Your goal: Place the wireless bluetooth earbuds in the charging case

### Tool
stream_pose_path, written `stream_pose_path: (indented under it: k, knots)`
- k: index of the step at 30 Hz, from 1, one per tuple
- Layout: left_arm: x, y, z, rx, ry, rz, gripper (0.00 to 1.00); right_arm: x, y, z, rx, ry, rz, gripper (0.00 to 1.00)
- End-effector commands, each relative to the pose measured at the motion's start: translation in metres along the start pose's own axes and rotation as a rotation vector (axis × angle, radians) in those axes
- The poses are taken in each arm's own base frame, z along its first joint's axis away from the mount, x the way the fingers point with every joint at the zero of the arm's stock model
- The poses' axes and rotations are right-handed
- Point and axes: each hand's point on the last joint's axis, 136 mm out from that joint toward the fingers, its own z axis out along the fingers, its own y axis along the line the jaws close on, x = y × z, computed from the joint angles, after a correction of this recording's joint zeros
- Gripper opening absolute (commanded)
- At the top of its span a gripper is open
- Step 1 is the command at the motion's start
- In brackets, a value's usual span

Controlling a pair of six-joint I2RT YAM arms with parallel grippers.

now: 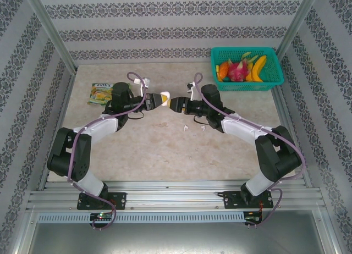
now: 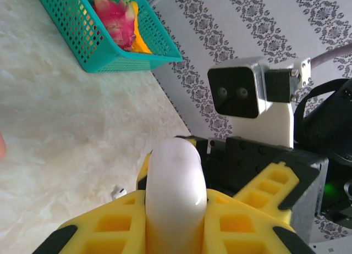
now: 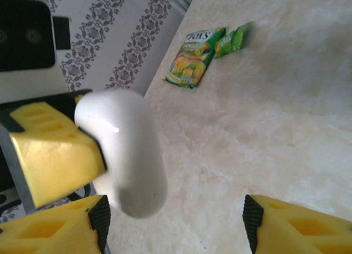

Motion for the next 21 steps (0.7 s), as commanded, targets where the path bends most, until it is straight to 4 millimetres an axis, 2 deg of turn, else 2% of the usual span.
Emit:
stream_pose_path:
  k: [1,6,15,18,21]
  knots:
    - [-0.006,-0.018,-0.003,0.037,0.018,0.048,0.10,-0.017,0.010,0.003,-0.041,-0.044,-0.047,0.66]
    - [-0.007,-0.023,-0.005,0.052,0.011,0.052,0.09,-0.018,-0.007,0.005,-0.010,-0.054,-0.010,0.62]
    - [-0.015,-0.044,-0.011,0.094,-0.006,0.074,0.10,-0.014,-0.054,-0.007,0.037,-0.101,0.106,0.57]
    - [-0.017,-0.047,-0.012,0.098,-0.005,0.078,0.10,-0.014,-0.055,-0.010,0.027,-0.111,0.122,0.57]
    - [-0.016,-0.044,-0.011,0.091,-0.005,0.076,0.10,-0.017,-0.044,-0.019,0.000,-0.127,0.118,0.56]
